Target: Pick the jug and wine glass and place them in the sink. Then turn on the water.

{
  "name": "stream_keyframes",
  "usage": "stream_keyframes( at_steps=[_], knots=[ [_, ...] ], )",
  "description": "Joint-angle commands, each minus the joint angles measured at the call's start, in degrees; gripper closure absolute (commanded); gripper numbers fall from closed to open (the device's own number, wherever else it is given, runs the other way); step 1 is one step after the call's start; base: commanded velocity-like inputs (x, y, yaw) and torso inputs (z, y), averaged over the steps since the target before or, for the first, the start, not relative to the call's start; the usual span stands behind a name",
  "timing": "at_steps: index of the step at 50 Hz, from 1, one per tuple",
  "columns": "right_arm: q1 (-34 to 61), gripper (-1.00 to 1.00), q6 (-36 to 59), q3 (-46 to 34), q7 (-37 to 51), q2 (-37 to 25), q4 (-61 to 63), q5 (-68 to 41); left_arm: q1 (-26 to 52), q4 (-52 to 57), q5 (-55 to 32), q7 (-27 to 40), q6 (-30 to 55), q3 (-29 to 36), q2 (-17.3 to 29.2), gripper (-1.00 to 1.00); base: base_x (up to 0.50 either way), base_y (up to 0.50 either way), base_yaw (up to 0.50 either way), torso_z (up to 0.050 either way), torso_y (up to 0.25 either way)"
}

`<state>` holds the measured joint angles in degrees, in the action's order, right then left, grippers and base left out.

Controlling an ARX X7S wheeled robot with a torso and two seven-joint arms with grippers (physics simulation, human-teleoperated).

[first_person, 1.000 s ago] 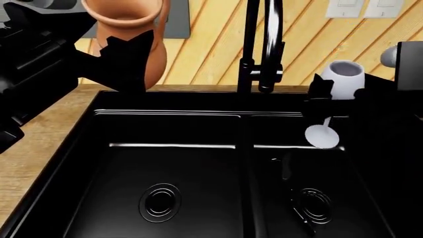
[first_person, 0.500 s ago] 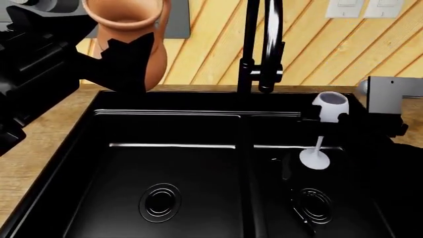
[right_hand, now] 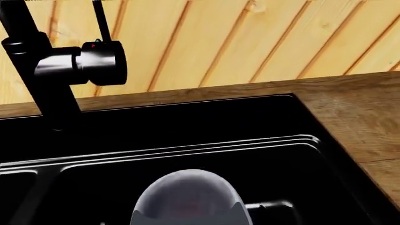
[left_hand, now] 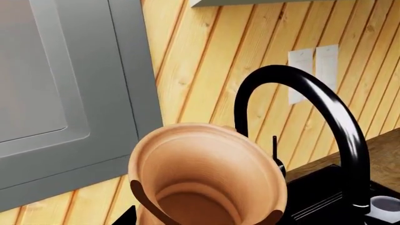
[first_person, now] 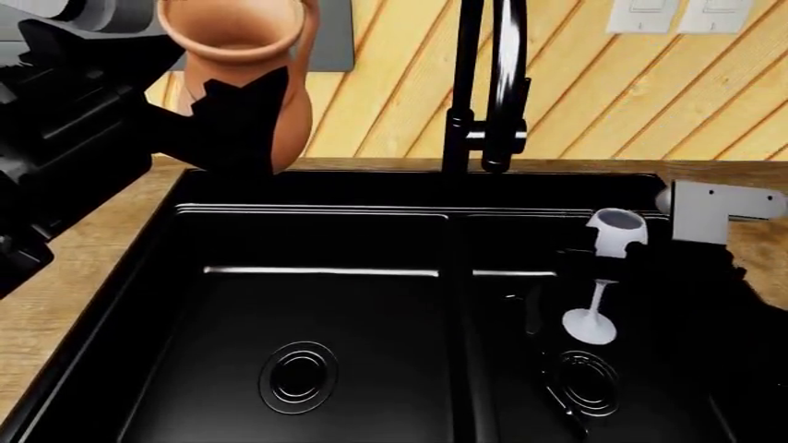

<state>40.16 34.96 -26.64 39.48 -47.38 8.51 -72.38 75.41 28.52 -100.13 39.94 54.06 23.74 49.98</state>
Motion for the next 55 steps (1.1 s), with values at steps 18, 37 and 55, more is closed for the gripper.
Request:
stream_keyframes(
  at_steps=[18,37,55],
  knots=[
    [-3.2,1.0,-4.2,1.2,-2.5,0.3,-9.9,5.9,0.8,-0.6,1.2,0.5,-1.0,-1.0,-0.2,1.0,0.0,0.0,0.0,0.001,0.002],
    [-6.4,1.0,-7.1,1.9,-3.5,0.8,-12.9,6.7,0.6,-0.6,1.4,0.5,-1.1,-0.7,-0.2,1.0,0.0,0.0,0.0,0.001,0.002],
    [-9.9,1.0,-10.4,1.9,-5.3,2.4,-15.8,7.7,0.6,-0.7,1.6,0.3,-1.2,-0.4,-0.2,1.0,0.0,0.0,0.0,0.0,0.0]
  ],
)
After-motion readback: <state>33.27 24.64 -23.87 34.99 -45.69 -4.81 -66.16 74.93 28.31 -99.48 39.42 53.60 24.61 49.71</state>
